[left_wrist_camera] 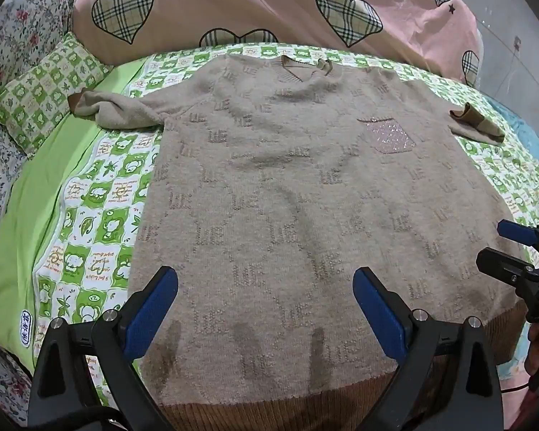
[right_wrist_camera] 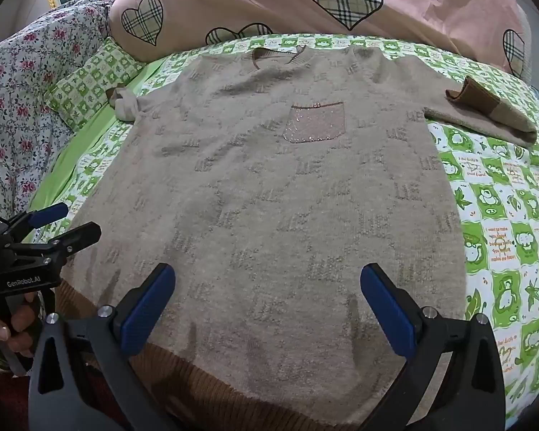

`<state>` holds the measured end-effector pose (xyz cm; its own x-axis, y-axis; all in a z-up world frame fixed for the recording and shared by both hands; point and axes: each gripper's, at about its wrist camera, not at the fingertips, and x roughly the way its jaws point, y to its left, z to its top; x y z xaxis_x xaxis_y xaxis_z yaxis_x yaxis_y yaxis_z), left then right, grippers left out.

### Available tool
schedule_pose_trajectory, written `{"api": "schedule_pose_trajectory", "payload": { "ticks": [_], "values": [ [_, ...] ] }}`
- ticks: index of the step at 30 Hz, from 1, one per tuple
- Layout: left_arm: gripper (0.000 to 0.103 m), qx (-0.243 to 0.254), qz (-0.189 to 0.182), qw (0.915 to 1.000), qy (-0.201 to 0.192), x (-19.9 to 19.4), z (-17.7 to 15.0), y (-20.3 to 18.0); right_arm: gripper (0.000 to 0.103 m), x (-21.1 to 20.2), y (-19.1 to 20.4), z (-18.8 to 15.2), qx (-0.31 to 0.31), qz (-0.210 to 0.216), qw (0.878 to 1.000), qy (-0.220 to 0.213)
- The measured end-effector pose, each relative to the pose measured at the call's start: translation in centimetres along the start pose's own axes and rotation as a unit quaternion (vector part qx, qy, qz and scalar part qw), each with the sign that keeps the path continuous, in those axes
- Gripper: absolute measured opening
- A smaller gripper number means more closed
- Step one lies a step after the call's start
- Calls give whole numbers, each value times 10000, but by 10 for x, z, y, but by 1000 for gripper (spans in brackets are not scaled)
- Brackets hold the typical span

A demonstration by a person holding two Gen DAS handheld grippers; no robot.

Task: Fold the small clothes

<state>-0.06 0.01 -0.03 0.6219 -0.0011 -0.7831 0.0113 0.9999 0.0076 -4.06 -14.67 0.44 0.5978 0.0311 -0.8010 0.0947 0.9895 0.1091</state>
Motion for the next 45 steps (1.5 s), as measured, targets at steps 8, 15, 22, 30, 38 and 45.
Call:
{"api": "schedule_pose_trajectory", "payload": {
  "ticks": [8, 15, 22, 30, 38, 45],
  "values": [
    [98, -1, 14, 10000, -6, -1, -1, 1, 103, 0, -2, -1, -19, -20, 10000, -5],
    [98, 14, -11, 10000, 0, -4, -1, 4, 103, 2, -3, -3, 15, -18, 10000, 20],
    [98, 16, -29, 10000, -64, 0, 1, 3, 103, 11, -3, -3, 11, 18, 10000, 49],
    [98, 4, -18, 10000, -96, 0, 1, -4, 103, 11, 1, -4, -15, 12, 10000, -46],
    [98, -8, -42, 10000, -83, 1, 1, -4, 103, 9, 2, -1, 88, 182, 9998, -59],
    [98, -11, -129, 9999, 7, 10, 3, 0, 103, 12, -1, 1, 21, 37, 9999, 114]
  ]
}}
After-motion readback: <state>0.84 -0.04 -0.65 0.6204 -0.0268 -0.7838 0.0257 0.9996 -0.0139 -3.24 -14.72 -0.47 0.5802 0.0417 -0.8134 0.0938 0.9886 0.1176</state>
